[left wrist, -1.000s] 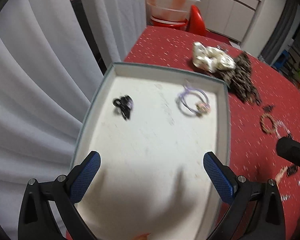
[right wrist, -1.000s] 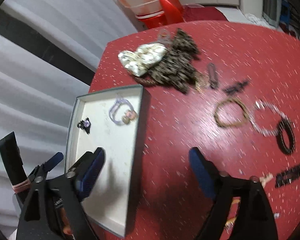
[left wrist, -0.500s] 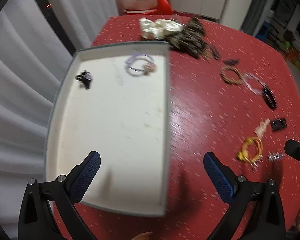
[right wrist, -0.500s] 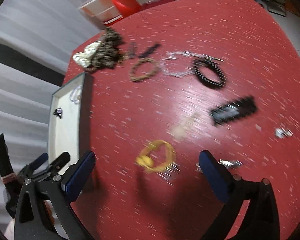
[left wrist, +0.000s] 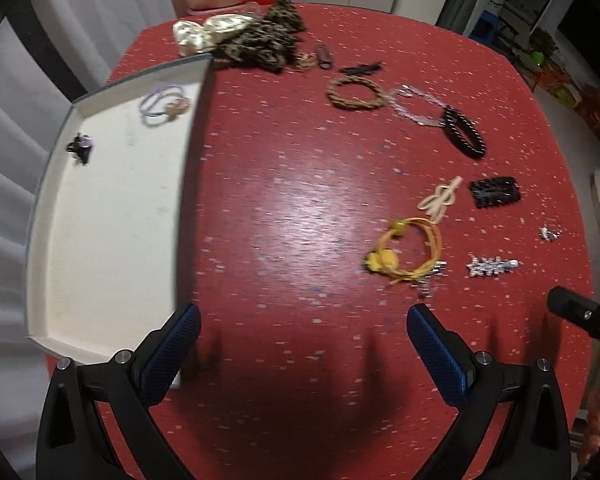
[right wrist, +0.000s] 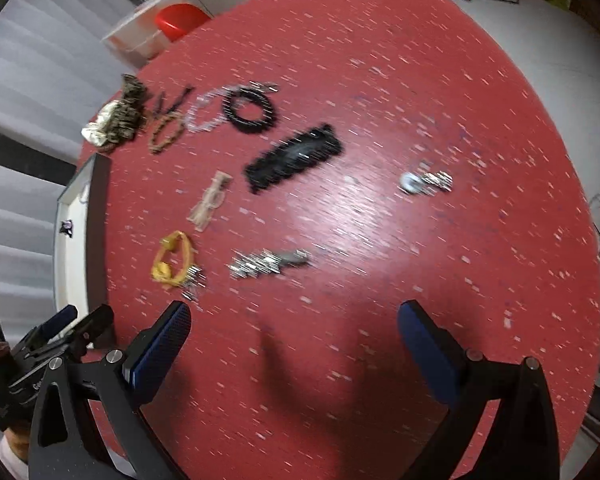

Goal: Organize jewelry
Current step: 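Grasp the silver ring charm with the right gripper while the left moves to the yellow hair tie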

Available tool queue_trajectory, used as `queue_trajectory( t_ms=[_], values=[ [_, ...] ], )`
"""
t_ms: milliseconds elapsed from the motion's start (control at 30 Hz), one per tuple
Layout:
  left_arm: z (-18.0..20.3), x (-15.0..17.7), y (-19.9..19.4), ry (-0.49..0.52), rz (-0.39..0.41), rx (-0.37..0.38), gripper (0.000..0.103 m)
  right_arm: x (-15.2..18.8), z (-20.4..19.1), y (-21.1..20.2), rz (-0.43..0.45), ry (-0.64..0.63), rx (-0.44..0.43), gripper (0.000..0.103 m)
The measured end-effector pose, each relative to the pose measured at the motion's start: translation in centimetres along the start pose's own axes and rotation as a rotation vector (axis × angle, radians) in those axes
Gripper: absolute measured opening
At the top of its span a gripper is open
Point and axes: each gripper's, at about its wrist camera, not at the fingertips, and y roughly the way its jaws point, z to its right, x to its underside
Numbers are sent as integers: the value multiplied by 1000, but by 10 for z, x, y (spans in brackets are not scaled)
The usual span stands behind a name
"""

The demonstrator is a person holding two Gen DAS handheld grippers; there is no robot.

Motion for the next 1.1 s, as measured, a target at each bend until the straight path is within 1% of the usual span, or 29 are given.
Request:
queue_trajectory(
  t_ms=[100, 200, 333, 600, 767, 833, 933, 1100],
  values=[
    [8, -1, 4, -9, -8, 10, 103, 0, 18, 0, -15, 25, 17, 103],
    [12, -4, 8, -20, -11, 15, 103, -2, 30, -3, -2, 38, 49, 103],
    [17, -9, 12, -16, -3, 2, 103, -8, 40, -6, 23, 30, 95, 103],
    [21, -13, 21, -25, -4, -6, 103, -29, 57, 3, 61, -15, 180, 102],
    [24, -14, 27, -31, -4, -7, 103, -41, 61, 10, 77, -48, 205, 94],
    [26, -14, 29, -30, -2, -8, 103, -44, 59, 13, 77, -62, 218, 86],
    [29, -16, 33, -26, 0, -7, 103, -50, 59, 21, 77, -85, 239, 81],
    [36, -19, 37, -24, 7, -7, 103, -54, 49, 26, 105, -137, 284, 79]
  ],
)
